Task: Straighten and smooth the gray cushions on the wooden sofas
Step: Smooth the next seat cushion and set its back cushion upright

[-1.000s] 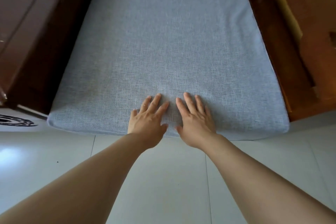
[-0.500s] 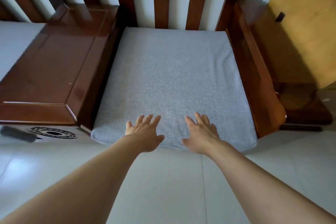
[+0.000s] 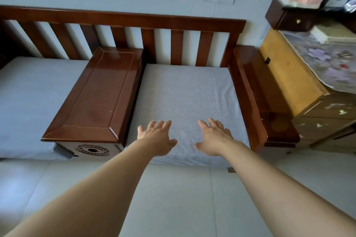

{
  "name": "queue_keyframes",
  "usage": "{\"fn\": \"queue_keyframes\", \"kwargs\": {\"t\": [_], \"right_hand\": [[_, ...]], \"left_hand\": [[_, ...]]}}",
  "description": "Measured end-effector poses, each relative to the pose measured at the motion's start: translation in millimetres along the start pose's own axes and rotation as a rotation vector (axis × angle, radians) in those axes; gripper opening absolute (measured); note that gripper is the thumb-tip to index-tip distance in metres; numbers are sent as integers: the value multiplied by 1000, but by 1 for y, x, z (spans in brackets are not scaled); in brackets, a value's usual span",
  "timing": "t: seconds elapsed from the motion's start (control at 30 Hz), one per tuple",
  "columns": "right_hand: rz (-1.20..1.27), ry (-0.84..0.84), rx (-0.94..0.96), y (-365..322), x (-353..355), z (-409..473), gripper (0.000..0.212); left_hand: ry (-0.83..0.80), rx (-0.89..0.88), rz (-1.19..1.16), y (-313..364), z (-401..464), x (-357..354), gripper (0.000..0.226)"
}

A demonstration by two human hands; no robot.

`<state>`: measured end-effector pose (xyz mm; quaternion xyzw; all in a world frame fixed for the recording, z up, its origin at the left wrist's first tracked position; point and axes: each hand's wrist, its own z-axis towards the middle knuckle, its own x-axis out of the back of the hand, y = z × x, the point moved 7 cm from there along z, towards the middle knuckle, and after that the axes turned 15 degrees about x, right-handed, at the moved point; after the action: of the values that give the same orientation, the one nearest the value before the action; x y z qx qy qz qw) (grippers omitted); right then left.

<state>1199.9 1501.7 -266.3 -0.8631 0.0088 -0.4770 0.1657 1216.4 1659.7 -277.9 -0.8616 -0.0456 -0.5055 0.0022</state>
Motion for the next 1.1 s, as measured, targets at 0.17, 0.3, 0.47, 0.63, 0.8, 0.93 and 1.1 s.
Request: {"fn": "queue_keyframes", "kwargs": {"t": [0.17,0.3,0.47,0.63,0.8,0.93,1.1], "right_hand": [[23,46,0,-32,38,-46,79],[8,78,-26,-48,56,-74,80],[-15,114,-42,-57,78,-95,82],[-22,134,-19,-62,95,-104,83],[-31,125,19,-61,102,-107,84],[-29,109,32,-53,104,-109,81],[-36,88,67,-50,106,-107,80]], "left_hand": [[54,-24,-15,-4,-43,48,70],[93,-38,-17,-9,-71,76,69],[125,-42,-14,-15,-99,105,64],[123,-19,-64,-18,-113,118,65],[132,14,-89,-13,-120,125,68],[135,40,-91,-10,-122,125,68],[145,73,-118,-9,-125,126,67]]}}
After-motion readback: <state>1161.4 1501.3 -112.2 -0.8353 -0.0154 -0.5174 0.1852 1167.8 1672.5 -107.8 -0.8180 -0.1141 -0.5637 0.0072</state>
